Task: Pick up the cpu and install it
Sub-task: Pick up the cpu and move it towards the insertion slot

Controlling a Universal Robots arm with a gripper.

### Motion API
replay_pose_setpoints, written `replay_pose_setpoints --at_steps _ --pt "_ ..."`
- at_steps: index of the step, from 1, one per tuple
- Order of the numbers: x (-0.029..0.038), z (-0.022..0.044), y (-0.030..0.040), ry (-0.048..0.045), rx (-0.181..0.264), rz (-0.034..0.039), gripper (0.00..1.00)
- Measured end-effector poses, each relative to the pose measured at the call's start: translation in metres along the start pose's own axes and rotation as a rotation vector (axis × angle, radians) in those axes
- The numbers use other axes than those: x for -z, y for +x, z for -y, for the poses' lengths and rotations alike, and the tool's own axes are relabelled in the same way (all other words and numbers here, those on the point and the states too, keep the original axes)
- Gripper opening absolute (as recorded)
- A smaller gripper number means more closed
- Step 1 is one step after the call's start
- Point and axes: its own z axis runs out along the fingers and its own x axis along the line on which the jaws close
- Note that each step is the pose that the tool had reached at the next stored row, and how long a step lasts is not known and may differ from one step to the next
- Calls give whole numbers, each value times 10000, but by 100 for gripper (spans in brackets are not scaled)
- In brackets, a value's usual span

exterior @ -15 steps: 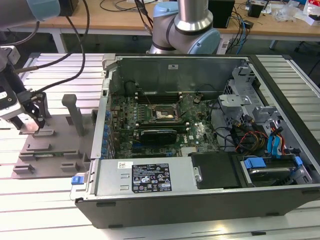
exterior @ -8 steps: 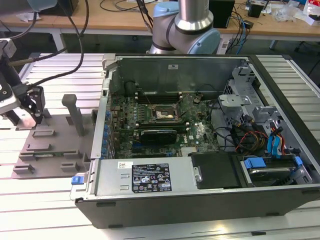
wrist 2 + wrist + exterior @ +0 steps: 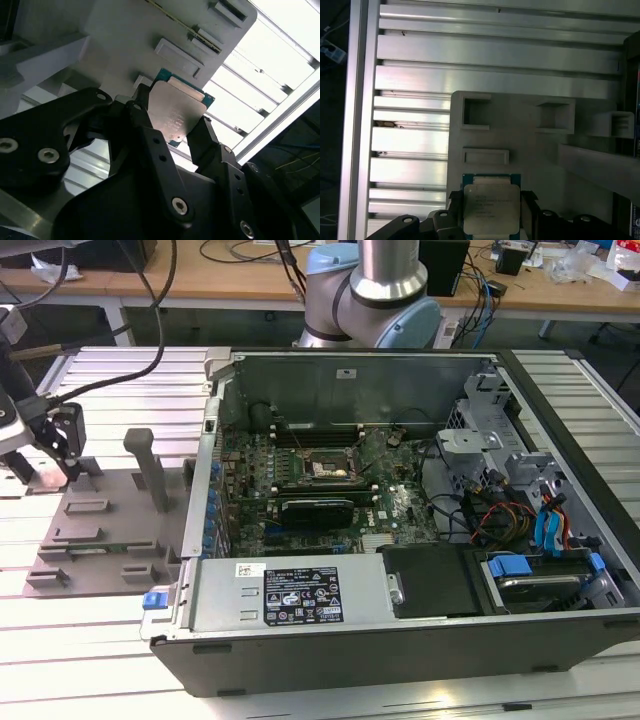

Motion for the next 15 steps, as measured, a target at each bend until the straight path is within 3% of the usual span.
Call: replay_pose_setpoints --at_steps 4,15 --pt "45 0 -1 0 0 0 55" --pt "261 -2 -7 0 -1 0 55"
